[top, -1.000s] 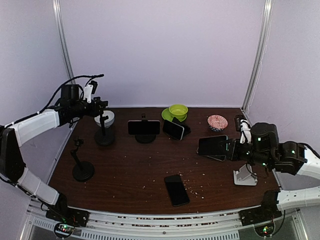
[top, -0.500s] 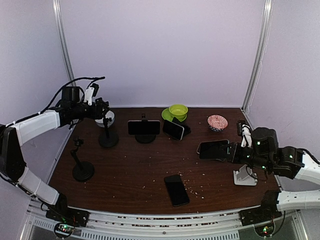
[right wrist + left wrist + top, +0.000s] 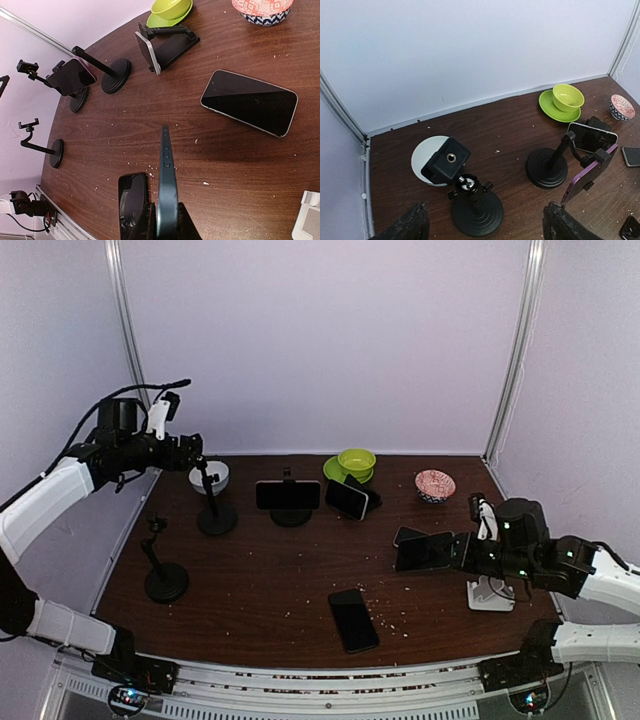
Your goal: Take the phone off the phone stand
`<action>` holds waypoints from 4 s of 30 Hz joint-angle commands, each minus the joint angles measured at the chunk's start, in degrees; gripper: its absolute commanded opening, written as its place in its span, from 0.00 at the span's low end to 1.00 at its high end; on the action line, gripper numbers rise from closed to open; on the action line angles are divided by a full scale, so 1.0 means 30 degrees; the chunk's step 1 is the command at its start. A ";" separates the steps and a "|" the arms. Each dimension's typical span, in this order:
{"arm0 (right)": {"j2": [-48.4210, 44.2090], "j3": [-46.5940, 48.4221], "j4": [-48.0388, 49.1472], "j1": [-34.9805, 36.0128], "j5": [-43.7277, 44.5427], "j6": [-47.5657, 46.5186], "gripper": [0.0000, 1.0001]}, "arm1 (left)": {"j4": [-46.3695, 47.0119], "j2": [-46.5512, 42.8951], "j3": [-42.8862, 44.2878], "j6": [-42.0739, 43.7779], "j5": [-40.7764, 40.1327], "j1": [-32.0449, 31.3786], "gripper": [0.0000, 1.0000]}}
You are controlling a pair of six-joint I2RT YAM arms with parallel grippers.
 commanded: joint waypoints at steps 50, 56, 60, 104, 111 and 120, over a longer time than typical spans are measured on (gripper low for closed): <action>0.2973 -0.3757 0.0185 -0.3944 -0.9551 -0.2034 0.23 | -0.9755 -0.4793 0.3603 -0.7755 -0.4137 -1.0877 0.82; 0.2827 -0.3683 -0.0750 -0.3998 -0.9015 -0.1712 0.27 | -0.7933 -0.4931 0.2221 -0.6263 -0.3126 -1.0921 0.82; 0.2297 -0.3392 -0.1842 -0.3989 -0.8134 -0.0846 0.30 | -0.7548 -0.4980 0.1894 -0.4759 -0.1869 -1.0922 0.82; 0.2148 0.4817 -0.2508 -0.3999 -0.5448 -1.0606 0.79 | -1.0216 0.2193 0.6854 0.9038 0.4616 -1.0749 0.77; 0.4479 0.5564 -0.1147 -0.3991 -0.4982 -1.0567 0.80 | -1.0197 0.4608 1.0120 0.6872 0.4833 -1.0757 0.71; 1.0244 0.9592 -0.1699 -0.4027 -0.5214 -0.9276 0.80 | -0.9815 0.7595 1.3565 0.2852 0.4457 -1.0760 0.69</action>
